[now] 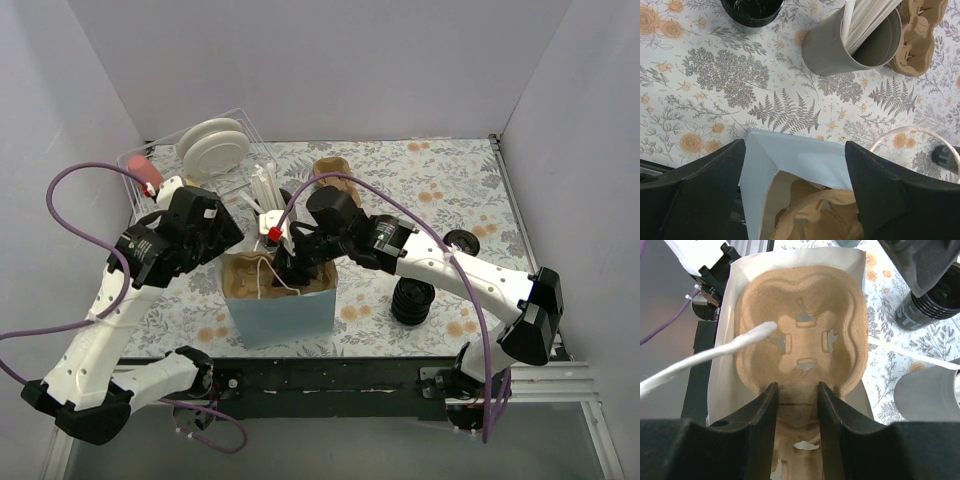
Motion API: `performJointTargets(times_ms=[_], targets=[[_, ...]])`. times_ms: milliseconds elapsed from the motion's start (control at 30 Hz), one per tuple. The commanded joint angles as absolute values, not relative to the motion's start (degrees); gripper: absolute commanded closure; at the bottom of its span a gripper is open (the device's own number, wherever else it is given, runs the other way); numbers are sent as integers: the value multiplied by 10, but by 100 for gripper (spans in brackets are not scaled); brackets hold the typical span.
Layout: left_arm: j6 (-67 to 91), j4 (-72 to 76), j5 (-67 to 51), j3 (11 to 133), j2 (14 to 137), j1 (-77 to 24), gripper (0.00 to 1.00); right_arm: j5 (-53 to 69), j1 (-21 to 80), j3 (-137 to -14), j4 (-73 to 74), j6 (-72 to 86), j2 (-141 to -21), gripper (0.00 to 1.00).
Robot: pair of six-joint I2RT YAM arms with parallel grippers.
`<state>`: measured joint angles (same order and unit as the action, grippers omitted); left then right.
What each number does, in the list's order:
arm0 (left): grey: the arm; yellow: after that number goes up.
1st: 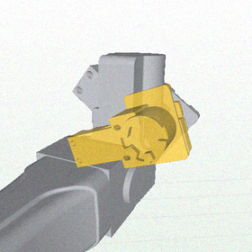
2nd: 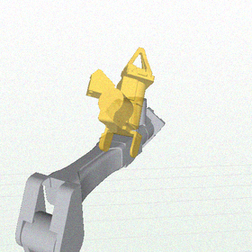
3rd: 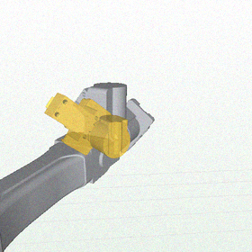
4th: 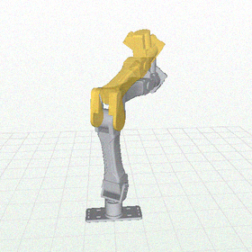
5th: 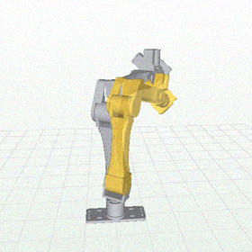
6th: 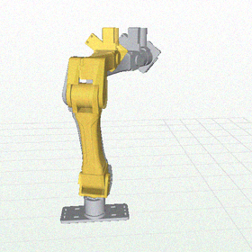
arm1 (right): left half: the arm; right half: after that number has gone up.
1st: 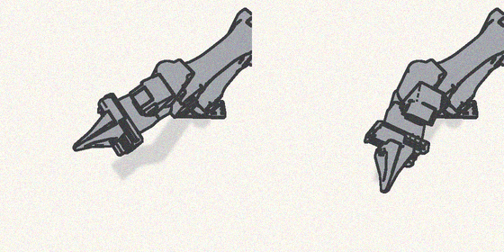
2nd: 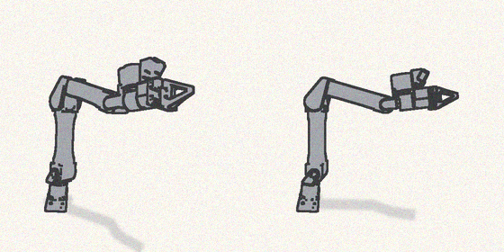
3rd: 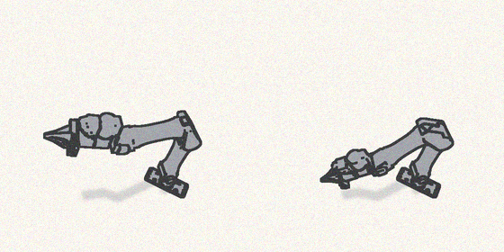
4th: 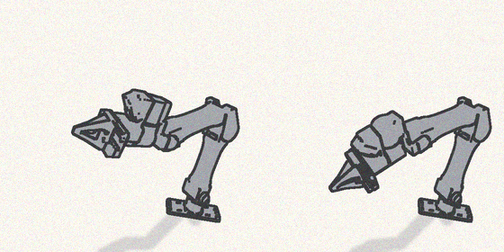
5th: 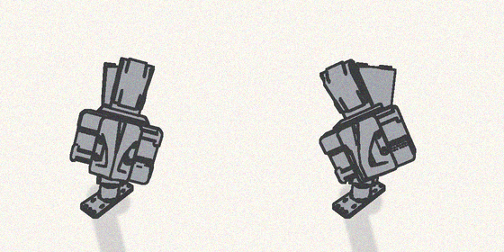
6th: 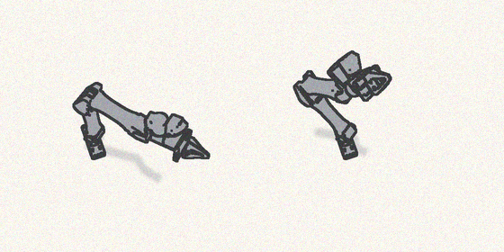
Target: Pack the takeout coffee
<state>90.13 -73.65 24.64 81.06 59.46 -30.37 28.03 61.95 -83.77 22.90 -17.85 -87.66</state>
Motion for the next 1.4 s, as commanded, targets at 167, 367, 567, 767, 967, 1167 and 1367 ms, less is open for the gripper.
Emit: performJointTargets(times_ms=[167, 367, 567, 767, 967, 1167, 1367], targets=[[856, -737, 202, 816, 552, -303, 26, 294, 622, -832, 269, -175, -860, 82], [816, -726, 174, 814, 534, -303, 35, 256, 621, -825, 273, -170, -853, 82], [783, -717, 147, 819, 532, -304, 42, 211, 622, -793, 269, -163, -832, 82], [756, -654, 68, 774, 517, -303, 49, 190, 622, -767, 256, -157, -803, 82], [751, -642, 83, 751, 539, -303, 51, 182, 621, -771, 260, -160, -795, 82], [756, -646, 111, 756, 547, -303, 55, 181, 621, -771, 260, -162, -793, 82], [758, -655, 119, 767, 550, -303, 55, 185, 618, -766, 261, -166, -791, 82]])
